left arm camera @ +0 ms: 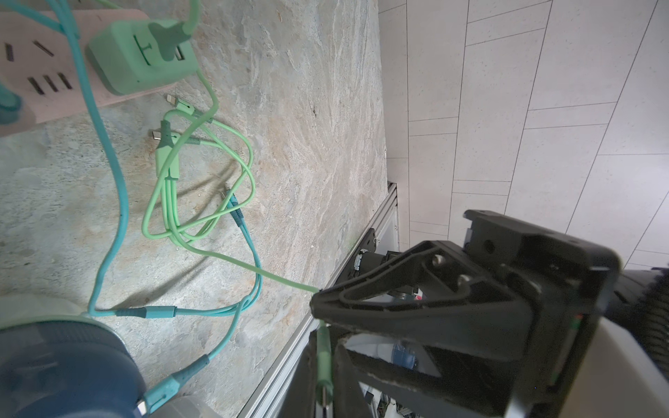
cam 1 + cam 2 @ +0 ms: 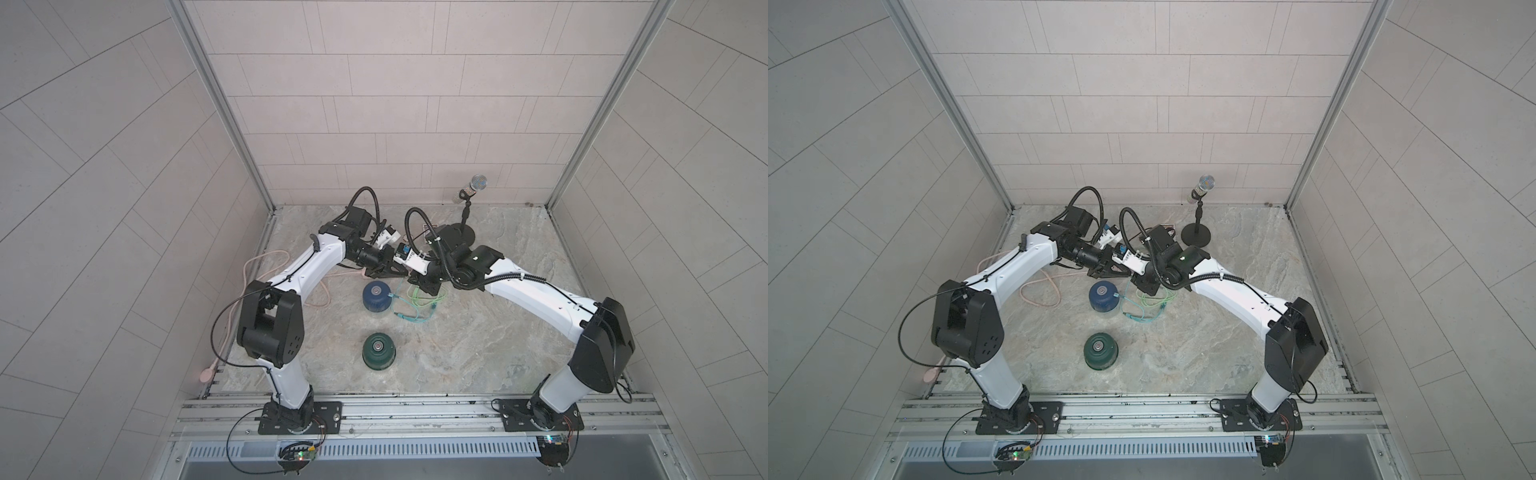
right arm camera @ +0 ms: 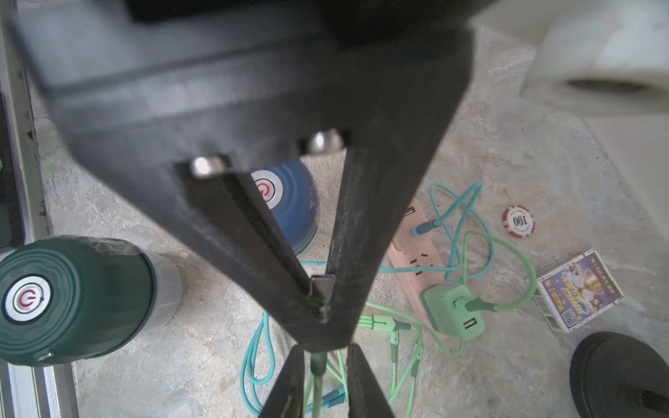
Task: Charge the cordless meat grinders
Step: Pick up the charging cable from the center of the board.
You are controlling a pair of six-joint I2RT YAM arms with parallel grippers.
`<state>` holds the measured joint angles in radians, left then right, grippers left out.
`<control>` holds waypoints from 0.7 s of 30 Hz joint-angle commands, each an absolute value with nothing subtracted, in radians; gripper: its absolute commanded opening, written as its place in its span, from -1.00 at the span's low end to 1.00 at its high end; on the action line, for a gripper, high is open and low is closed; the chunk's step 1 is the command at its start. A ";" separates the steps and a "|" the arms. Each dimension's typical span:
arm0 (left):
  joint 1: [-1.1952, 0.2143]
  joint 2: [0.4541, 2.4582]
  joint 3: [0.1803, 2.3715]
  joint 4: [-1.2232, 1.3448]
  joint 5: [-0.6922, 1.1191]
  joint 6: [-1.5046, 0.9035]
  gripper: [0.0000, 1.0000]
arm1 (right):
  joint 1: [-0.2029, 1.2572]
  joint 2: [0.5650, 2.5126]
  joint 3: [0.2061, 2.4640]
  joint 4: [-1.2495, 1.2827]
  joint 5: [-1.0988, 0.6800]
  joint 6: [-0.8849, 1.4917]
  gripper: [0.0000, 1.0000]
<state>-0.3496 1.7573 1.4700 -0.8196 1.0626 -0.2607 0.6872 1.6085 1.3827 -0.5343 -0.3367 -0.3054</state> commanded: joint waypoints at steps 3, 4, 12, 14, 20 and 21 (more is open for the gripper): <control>-0.351 1.757 1.476 -0.834 1.086 -0.232 -0.86 | 0.687 1.618 1.381 -0.503 -0.365 -0.324 -0.62; -0.349 1.758 1.476 -0.834 1.087 -0.233 -0.86 | 0.687 1.618 1.381 -0.503 -0.369 -0.324 -0.65; -0.346 1.749 1.465 -0.836 1.088 -0.226 -0.87 | 0.671 1.603 1.358 -0.508 -0.367 -0.312 -0.71; -0.345 1.746 1.462 -0.835 1.094 -0.220 -0.87 | 0.663 1.598 1.355 -0.510 -0.382 -0.310 -0.76; -0.346 1.738 1.455 -0.834 1.103 -0.204 -0.86 | 0.649 1.588 1.359 -0.520 -0.418 -0.297 -0.87; -0.345 1.737 1.453 -0.833 1.106 -0.200 -0.86 | 0.650 1.585 1.359 -0.519 -0.420 -0.295 -0.87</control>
